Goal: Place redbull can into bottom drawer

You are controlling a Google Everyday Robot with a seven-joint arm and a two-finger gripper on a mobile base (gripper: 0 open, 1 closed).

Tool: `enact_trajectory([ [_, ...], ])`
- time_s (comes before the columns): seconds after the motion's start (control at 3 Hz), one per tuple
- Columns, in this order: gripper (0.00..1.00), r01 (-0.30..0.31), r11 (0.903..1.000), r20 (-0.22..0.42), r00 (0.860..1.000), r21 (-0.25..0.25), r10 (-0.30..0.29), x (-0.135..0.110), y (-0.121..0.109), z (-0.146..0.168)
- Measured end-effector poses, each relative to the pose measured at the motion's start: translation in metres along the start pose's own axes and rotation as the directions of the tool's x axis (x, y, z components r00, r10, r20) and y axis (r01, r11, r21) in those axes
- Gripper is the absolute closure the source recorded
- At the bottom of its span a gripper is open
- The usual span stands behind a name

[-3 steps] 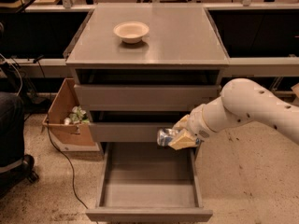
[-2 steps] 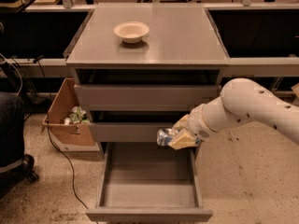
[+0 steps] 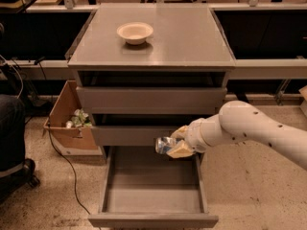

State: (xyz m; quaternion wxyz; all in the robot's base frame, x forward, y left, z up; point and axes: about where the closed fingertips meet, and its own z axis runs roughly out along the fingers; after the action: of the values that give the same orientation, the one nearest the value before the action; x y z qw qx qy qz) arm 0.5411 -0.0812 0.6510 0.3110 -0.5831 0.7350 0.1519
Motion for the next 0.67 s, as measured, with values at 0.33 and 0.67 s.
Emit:
enact_trajectory([
  [0.33,1.0,-0.001,0.9987,0.016,1.0,0.052,0.0,0.02,-0.02,0.049],
  [0.67,1.0,-0.015,0.996,0.03,0.999,0.088,0.012,0.042,-0.038,0.106],
])
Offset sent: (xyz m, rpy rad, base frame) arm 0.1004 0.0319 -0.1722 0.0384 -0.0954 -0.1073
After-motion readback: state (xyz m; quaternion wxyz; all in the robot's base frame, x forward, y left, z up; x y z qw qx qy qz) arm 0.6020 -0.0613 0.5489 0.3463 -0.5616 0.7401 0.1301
